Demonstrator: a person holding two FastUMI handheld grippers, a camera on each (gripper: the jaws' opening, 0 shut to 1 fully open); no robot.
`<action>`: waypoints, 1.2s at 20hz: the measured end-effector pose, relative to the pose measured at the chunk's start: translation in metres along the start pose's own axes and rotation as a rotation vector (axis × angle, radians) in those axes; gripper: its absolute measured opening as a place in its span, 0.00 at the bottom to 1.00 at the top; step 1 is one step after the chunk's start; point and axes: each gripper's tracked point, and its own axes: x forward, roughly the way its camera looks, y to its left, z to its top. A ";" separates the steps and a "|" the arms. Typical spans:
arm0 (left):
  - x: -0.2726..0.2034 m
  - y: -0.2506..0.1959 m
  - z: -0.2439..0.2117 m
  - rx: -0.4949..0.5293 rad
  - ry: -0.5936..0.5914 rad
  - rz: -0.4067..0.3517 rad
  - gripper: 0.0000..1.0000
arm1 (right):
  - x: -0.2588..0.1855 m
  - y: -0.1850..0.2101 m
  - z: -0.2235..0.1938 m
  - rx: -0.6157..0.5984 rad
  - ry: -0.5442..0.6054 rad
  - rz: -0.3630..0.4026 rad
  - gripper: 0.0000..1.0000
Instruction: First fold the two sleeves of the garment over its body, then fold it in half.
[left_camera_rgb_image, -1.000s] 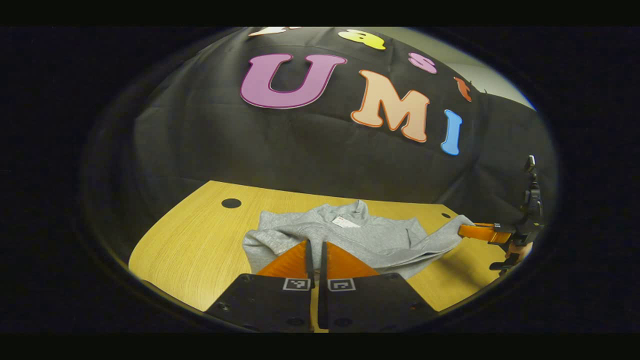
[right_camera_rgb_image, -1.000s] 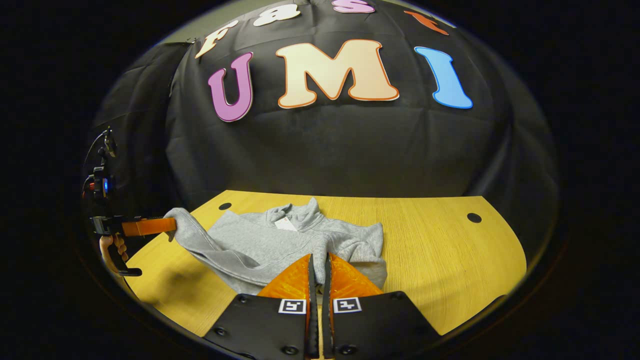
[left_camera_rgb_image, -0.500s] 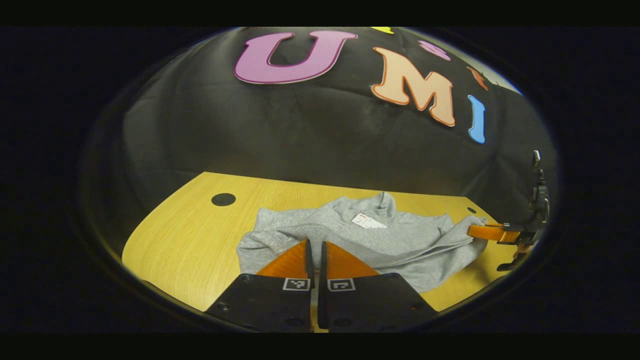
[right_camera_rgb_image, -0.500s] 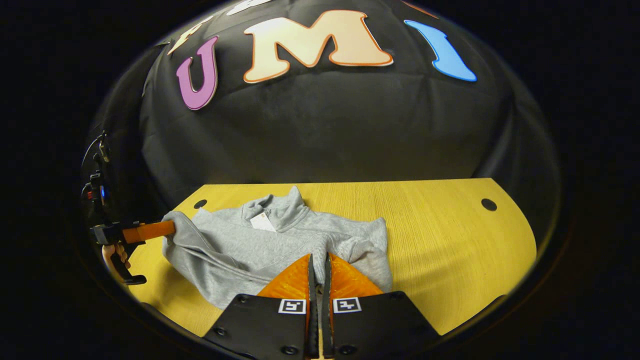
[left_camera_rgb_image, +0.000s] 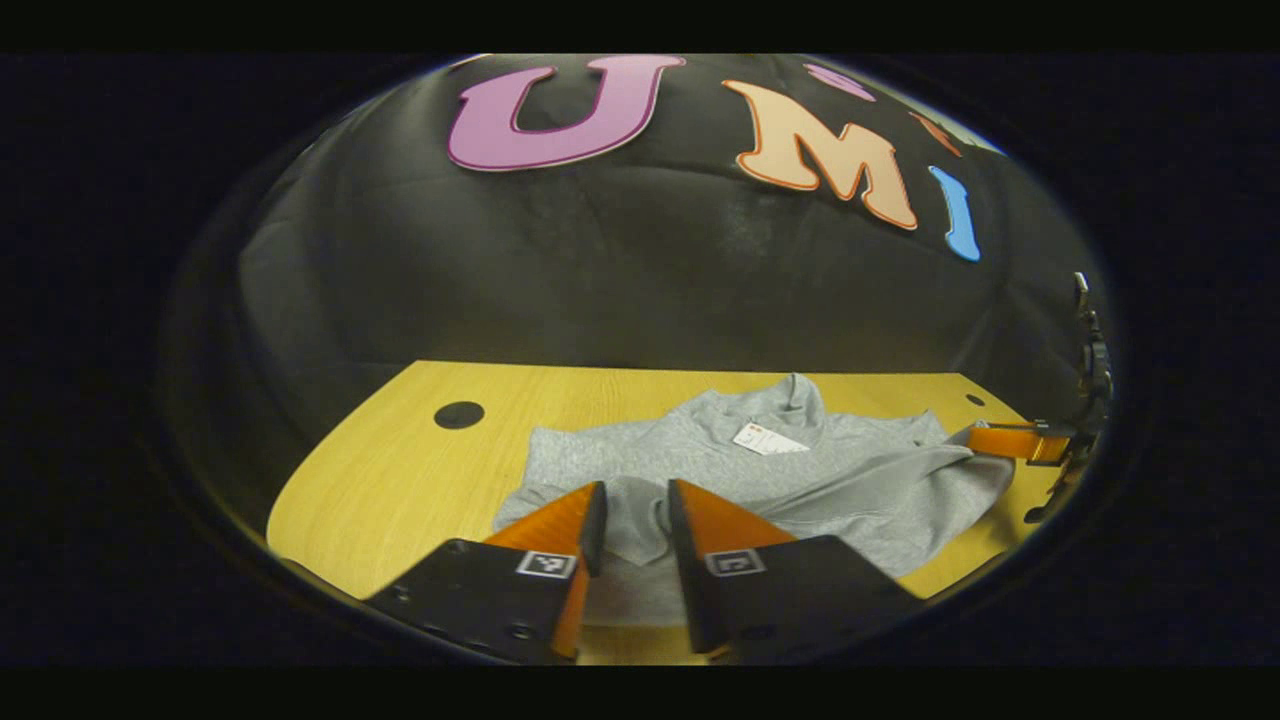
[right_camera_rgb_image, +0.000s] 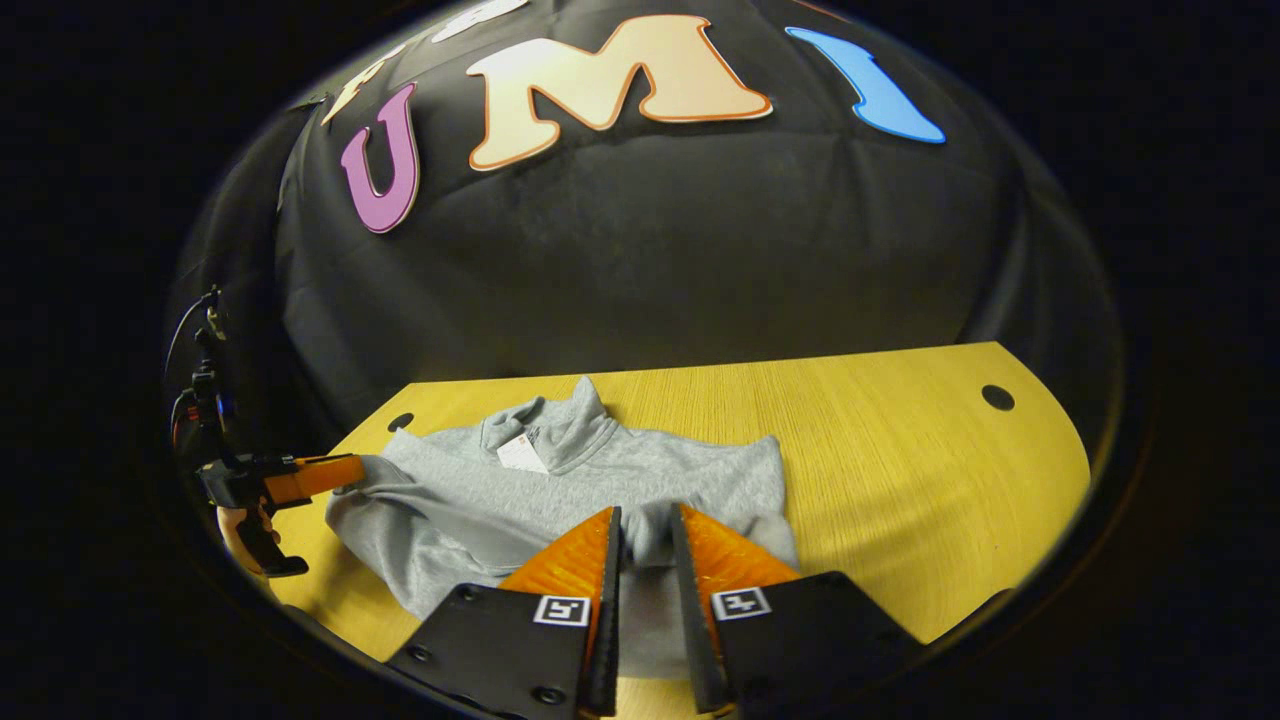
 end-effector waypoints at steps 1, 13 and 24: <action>-0.003 -0.002 0.008 -0.002 -0.022 -0.001 0.56 | -0.002 0.000 0.006 0.006 -0.017 0.001 0.27; -0.107 0.022 0.067 0.002 -0.262 0.119 0.94 | -0.112 0.032 0.069 -0.103 -0.301 0.034 0.98; -0.216 0.012 0.017 -0.001 -0.445 0.150 0.94 | -0.214 0.064 0.005 -0.131 -0.490 0.061 0.97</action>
